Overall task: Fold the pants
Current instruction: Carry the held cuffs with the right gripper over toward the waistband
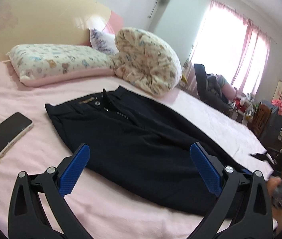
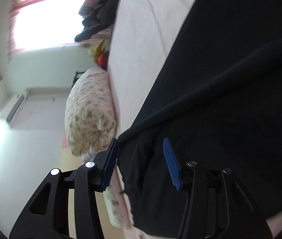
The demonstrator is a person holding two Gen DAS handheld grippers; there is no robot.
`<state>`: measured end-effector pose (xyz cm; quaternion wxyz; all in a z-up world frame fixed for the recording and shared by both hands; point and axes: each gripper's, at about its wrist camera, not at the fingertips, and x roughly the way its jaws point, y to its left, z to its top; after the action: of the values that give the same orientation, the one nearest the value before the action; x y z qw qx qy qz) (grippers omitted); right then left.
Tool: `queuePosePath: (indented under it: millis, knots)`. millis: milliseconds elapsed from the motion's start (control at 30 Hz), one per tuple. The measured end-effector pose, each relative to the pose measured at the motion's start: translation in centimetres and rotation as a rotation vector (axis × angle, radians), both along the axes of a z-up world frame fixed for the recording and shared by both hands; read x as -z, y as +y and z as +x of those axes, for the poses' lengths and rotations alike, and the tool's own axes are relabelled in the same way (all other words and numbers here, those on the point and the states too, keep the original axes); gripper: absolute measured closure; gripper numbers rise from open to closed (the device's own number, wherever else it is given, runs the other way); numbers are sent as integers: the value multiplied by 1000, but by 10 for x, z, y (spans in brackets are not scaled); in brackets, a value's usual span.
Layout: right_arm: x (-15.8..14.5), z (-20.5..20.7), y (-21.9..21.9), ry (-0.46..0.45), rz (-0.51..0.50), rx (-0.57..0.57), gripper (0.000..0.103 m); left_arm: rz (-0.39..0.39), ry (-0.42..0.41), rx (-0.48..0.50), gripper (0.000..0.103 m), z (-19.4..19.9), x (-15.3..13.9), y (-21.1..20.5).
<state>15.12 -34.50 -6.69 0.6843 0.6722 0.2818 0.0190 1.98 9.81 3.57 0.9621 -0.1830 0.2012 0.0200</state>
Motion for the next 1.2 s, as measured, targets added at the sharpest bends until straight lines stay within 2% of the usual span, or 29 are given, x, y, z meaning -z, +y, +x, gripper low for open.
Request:
queuePosePath:
  millis: [133,167,200,267,333,500,633,667,767,867,900,933,1000,1067,1133,1200]
  knots:
    - [22,18,3,91,-4,68,54,-10,9,15,2,5,-1,11]
    - [26,22,2,109,-10,87,65,-8,17,14,2,7,-1,12]
    - [29,24,2,120,-19,107,71,-12,34,12,2,10,-1,16]
    - [33,24,-3,108,-41,134,98,-31,54,20,2,14,0,18]
    - [34,18,-5,70,-65,123,100,-70,86,49,2,21,4,22]
    - [34,-11,13,-111,-142,18,101,-136,118,136,2,40,11,20]
    - [47,-26,20,-209,-161,-43,101,-197,129,226,2,75,-2,21]
    - [45,-29,22,-249,-190,-65,101,-208,141,242,2,89,-7,22]
    - [39,-32,25,-286,-266,-81,101,-221,223,294,2,150,-22,14]
    - [39,-34,23,-308,-261,-91,101,-204,363,323,2,233,-24,-4]
    - [38,-34,22,-310,-260,-92,101,-220,394,315,2,251,-21,-5]
    - [37,-34,22,-312,-263,-93,101,-252,422,304,3,273,-17,-6]
    - [38,-33,20,-311,-252,-95,101,-266,492,258,3,314,-6,-11]
    - [38,-30,21,-304,-252,-99,101,-279,548,223,10,347,11,-16]
    - [38,-24,22,-298,-255,-102,101,-345,569,210,19,366,30,-15]
    - [37,-22,23,-292,-256,-105,101,-421,597,195,23,387,51,-14]
